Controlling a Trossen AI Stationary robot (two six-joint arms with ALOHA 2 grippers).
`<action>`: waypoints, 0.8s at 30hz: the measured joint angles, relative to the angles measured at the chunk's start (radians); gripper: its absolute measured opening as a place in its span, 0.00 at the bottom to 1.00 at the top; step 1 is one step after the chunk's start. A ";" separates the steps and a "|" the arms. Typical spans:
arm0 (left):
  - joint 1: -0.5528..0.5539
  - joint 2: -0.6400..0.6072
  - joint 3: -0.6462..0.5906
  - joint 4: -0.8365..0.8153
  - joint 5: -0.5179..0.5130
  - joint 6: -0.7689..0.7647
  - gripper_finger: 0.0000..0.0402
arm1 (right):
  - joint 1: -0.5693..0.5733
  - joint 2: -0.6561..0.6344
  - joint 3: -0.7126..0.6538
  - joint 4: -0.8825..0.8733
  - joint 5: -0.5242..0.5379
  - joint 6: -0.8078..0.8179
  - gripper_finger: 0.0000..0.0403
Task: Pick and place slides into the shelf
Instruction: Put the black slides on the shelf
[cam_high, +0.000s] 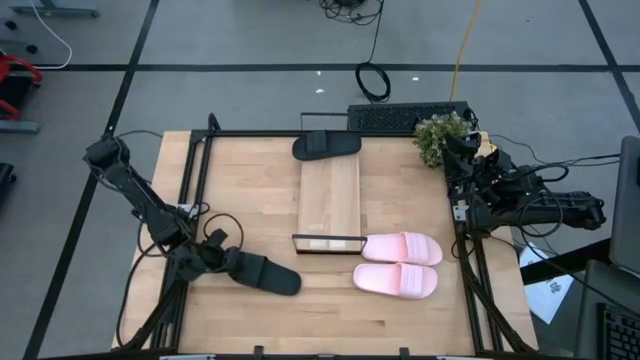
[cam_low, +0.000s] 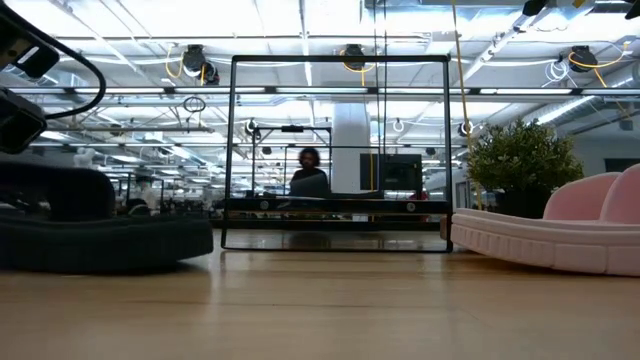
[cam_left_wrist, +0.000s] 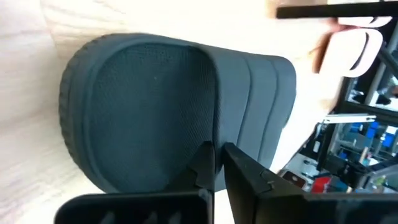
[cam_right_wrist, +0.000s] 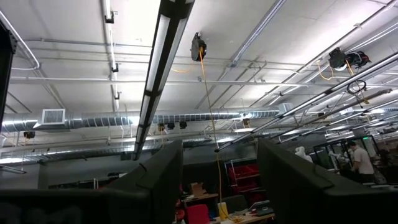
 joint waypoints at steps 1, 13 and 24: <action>0.000 0.011 0.000 0.001 0.000 -0.010 0.06 | 0.000 0.000 0.000 0.000 0.000 0.000 0.49; 0.000 0.103 0.000 0.098 -0.029 0.023 0.06 | 0.000 0.000 0.000 0.004 0.000 0.000 0.49; 0.000 0.101 0.000 0.101 -0.034 0.008 0.17 | 0.000 0.000 0.000 0.008 0.000 0.000 0.49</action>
